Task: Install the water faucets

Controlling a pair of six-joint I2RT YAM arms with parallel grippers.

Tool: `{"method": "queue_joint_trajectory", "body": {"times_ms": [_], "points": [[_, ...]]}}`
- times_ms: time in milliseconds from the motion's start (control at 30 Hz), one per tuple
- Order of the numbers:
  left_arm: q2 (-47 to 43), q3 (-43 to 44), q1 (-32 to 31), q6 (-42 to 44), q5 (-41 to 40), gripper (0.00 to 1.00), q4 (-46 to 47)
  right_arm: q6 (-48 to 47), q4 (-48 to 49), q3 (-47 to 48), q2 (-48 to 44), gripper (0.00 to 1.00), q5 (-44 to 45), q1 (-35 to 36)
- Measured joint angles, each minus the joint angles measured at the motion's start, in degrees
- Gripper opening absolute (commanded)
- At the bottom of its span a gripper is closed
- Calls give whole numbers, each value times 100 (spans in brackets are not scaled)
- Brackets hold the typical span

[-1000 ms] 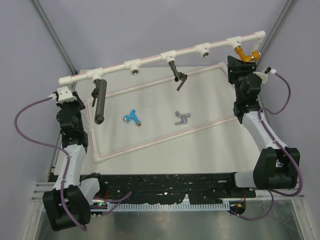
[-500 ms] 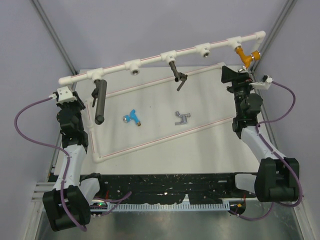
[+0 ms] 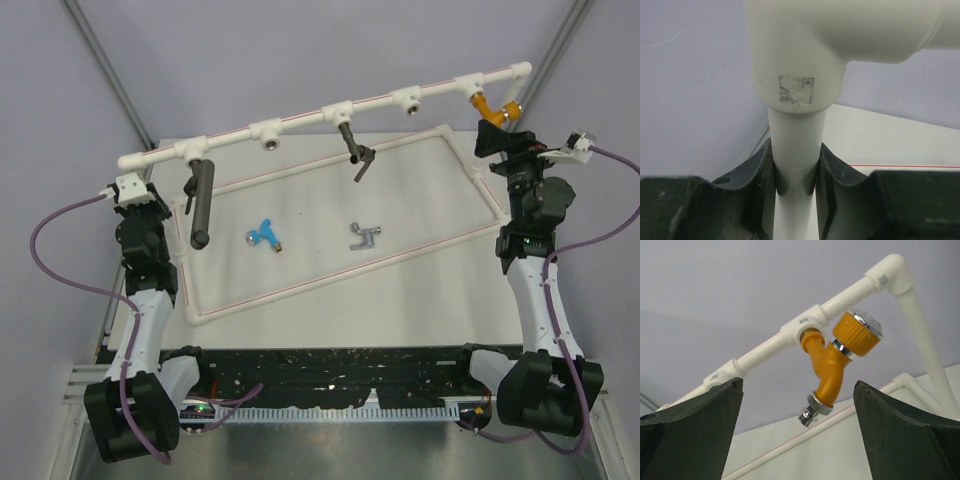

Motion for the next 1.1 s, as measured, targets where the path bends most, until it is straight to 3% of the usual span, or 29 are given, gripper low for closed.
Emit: {"method": "queue_joint_trajectory", "body": {"times_ms": [200, 467, 800, 1000, 1100], "points": [[-24, 0, -57, 17, -87, 0, -35, 393, -442, 874, 468, 95, -275, 0], [-33, 0, -72, 42, -101, 0, -46, 1161, -1093, 1263, 992, 100, -293, -33], [-37, 0, -72, 52, -109, 0, -50, 1851, -1373, 1329, 1261, 75, -295, -33], [-37, 0, -74, 52, -111, 0, -52, 2927, -1351, 1381, 1322, 38, -267, -33], [-39, 0, -74, 52, -111, 0, -55, 3556, -1344, 1381, 1362, 26, -229, -33]]}}
